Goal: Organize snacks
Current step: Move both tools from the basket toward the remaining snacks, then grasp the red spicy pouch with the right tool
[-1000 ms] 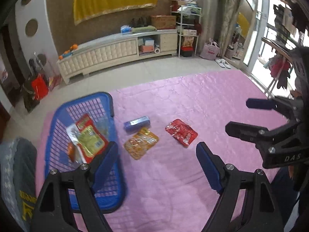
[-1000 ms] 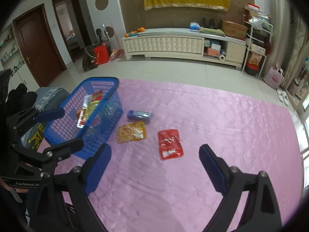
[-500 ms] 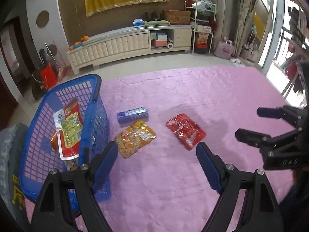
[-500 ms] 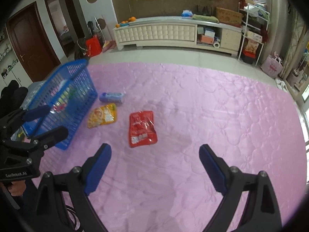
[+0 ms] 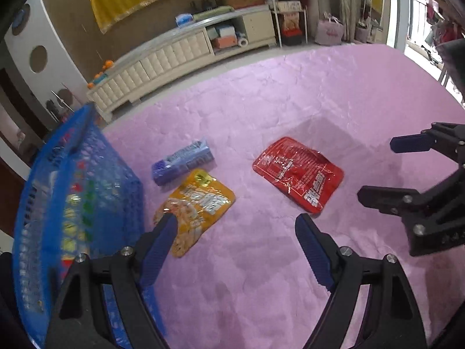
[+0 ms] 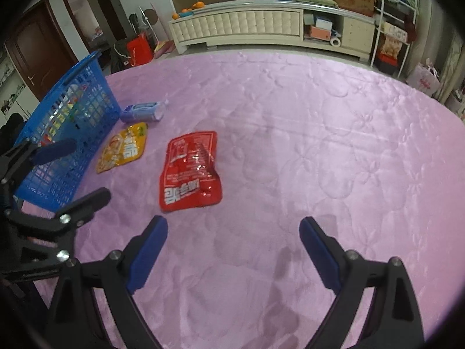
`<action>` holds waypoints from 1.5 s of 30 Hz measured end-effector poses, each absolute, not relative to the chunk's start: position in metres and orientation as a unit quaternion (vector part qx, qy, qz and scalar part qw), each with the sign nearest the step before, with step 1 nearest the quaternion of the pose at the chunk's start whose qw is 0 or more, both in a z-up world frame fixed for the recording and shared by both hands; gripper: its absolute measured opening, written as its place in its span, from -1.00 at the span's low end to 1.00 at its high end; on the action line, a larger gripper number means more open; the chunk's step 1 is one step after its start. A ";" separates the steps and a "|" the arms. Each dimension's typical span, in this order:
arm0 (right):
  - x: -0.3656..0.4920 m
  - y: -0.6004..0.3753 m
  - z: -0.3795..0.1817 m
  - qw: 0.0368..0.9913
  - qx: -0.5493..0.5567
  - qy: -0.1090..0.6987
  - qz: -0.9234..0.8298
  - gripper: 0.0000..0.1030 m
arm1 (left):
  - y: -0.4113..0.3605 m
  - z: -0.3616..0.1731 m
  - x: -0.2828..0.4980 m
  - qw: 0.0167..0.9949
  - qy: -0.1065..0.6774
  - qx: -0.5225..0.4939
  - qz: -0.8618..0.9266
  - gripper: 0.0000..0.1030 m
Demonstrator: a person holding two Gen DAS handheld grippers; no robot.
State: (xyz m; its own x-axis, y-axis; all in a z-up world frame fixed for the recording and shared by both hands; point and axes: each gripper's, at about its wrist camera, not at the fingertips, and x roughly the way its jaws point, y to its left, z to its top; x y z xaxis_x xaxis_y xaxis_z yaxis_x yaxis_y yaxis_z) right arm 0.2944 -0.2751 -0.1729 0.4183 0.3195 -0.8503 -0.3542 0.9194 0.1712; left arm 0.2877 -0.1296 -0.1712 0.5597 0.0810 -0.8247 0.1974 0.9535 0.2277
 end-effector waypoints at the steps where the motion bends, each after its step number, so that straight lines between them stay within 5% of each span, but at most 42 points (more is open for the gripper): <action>1: 0.295 -0.275 -0.173 0.842 -0.022 0.500 0.200 0.83 | -0.127 -0.175 0.293 0.868 0.473 0.147 -0.031 0.58; 24: 0.301 -0.266 -0.186 0.835 -0.019 0.506 0.216 0.83 | -0.110 -0.209 0.328 0.820 0.560 0.059 -0.102 0.65; 45: 0.330 -0.216 -0.186 0.819 -0.080 0.522 0.225 0.83 | -0.083 -0.178 0.277 0.859 0.508 0.057 -0.023 0.64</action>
State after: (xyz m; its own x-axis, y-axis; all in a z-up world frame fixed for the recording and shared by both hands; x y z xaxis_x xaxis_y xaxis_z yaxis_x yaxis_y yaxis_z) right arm 0.3305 -0.2157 -0.1862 0.3529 0.2852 -0.8911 -0.4529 0.8855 0.1041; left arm 0.2772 -0.0825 -0.1780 0.4825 0.0195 -0.8757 0.0970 0.9924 0.0756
